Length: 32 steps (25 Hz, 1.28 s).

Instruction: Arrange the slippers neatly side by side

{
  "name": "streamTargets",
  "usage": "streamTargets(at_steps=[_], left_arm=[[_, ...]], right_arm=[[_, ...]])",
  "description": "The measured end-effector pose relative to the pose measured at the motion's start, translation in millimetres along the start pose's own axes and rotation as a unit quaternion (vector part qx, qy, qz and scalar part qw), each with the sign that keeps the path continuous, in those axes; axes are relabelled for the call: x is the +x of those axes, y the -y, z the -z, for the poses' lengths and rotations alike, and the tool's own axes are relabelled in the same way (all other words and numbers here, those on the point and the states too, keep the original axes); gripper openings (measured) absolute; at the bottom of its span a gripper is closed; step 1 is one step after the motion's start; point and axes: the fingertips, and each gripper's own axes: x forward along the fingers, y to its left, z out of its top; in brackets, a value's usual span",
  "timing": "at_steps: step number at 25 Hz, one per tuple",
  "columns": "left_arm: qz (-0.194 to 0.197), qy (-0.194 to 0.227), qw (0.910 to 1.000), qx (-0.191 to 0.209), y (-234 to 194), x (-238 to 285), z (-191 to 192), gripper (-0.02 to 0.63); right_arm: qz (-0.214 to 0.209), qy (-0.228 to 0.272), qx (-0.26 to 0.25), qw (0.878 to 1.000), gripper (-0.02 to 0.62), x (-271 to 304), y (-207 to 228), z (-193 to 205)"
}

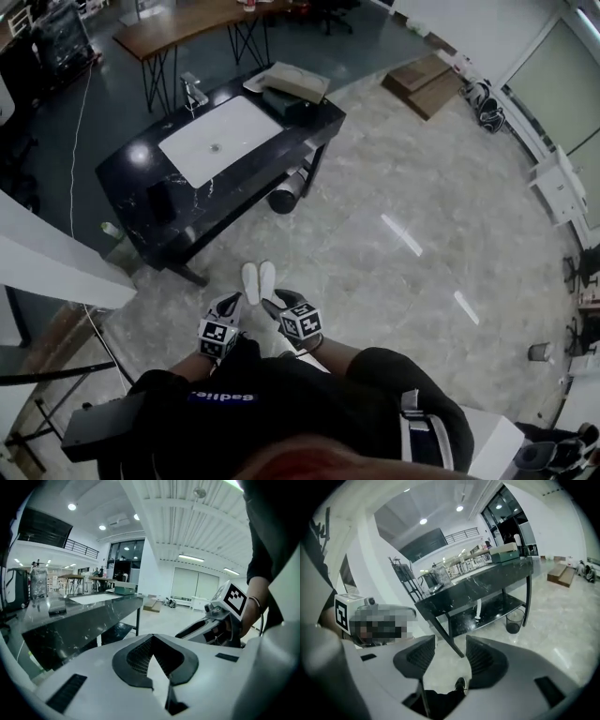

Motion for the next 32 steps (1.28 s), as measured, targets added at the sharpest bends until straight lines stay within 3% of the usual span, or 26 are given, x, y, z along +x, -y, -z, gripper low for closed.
streamTargets(at_steps=[7,13,20,24,29,32], left_arm=[[-0.001,0.043,0.9990,0.006,47.5,-48.7,-62.2,0.000],[0.016,0.070,0.9967,0.039,67.4,-61.9,-88.8,0.000],[-0.019,0.082,0.9959,0.031,65.3,-88.0,-140.2,0.000],[-0.012,0.101,0.9943,0.032,84.6,-100.9,-181.0,0.000],[-0.015,0.170,0.9830,0.068,127.4,-126.8,-216.4,0.000],[-0.018,0.180,0.9812,0.066,148.2,-139.8,-211.6,0.000]], right_arm=[[0.005,0.077,-0.034,0.996,0.186,-80.1,-24.2,-45.3],[0.000,0.131,-0.002,0.991,0.186,-113.0,-23.6,-52.8],[0.002,0.214,-0.061,0.975,0.184,-175.3,-65.7,-130.1],[-0.005,0.239,-0.106,0.965,0.185,-207.2,-94.6,-157.9],[0.011,0.233,-0.148,0.961,0.184,-233.8,-113.4,-139.7],[0.014,0.217,-0.139,0.966,0.184,-235.6,-113.3,-113.2]])
